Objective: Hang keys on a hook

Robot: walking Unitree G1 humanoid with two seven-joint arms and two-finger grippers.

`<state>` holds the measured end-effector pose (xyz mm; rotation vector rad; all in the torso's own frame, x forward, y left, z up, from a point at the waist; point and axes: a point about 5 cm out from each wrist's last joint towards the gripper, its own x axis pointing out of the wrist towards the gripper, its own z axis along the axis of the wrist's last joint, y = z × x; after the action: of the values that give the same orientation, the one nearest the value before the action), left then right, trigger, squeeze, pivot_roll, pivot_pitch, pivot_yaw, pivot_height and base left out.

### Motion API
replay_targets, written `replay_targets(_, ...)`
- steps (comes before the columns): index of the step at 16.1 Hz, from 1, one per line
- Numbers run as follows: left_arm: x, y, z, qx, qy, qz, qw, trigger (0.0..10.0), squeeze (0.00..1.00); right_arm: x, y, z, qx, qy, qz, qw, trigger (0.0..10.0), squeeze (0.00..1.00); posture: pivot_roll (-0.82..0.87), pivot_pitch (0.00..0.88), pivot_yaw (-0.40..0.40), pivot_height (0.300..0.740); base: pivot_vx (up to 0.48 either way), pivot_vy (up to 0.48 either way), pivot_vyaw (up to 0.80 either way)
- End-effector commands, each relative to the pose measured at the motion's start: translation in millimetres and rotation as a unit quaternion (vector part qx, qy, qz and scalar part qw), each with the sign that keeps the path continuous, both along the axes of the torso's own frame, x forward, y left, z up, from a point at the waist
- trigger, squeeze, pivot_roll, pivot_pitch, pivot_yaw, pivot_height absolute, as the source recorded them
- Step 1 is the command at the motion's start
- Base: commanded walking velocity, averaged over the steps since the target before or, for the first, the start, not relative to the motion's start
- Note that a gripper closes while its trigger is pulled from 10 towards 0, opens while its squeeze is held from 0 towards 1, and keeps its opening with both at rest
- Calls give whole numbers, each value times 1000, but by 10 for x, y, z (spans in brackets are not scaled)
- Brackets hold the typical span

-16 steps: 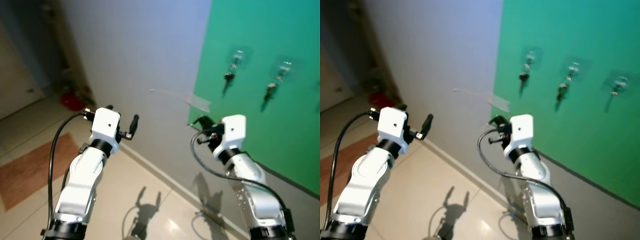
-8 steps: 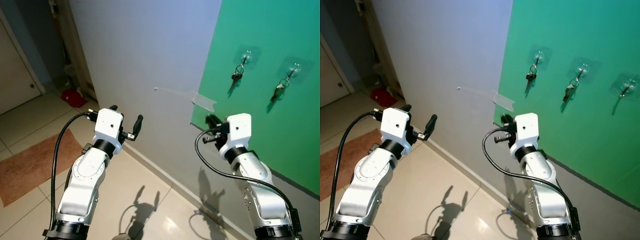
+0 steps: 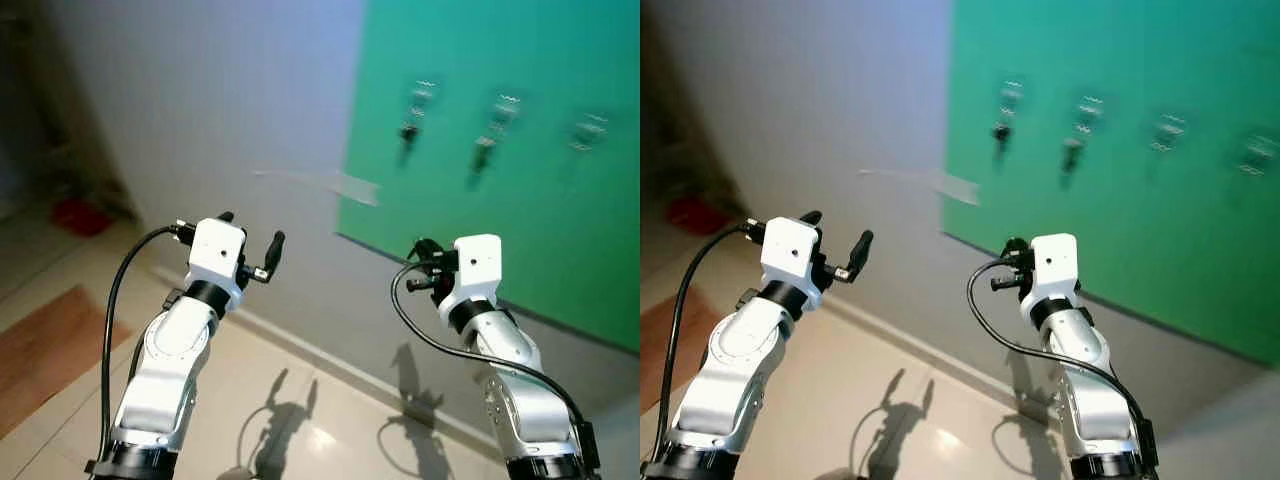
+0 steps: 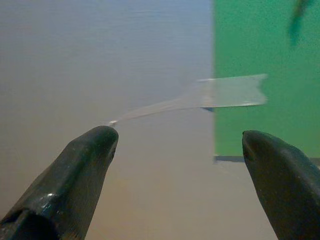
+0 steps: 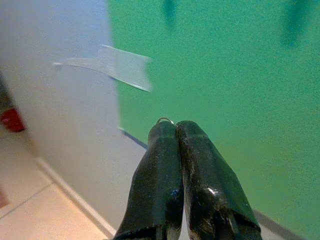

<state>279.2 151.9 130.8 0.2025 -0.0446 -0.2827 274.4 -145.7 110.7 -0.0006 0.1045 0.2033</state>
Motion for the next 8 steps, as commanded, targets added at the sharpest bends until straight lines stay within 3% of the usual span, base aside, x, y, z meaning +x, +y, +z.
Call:
replay_targets(1, 23, -8, 7, 7, -2, 0, 1000, 10000, 0, -6, -46, 21, 1, 0, -14, 1000, 10000, 0, -99, 0, -26, 740, 0, 0, -800)
replay_targets(4, 19, -1, -7, 9, -1, 9, 1000, 10000, 0, -30, -59, 1, -9, 4, -19, 1000, 10000, 0, -98, 0, -26, 740, 0, 0, -800)
replay_targets(5, 15, -1, -10, 9, 0, 10, 1000, 10000, 0, -30, -61, -4, -10, 5, -21, 1000, 10000, 0, -97, 0, -28, 740, 0, -420, -563)
replay_targets(8, 5, 10, -13, 11, 0, 13, 1000, 10000, 0, -10, -50, 10, -12, 5, -23, 1000, 10000, 0, -95, 0, -34, 740, 0, -459, 0)
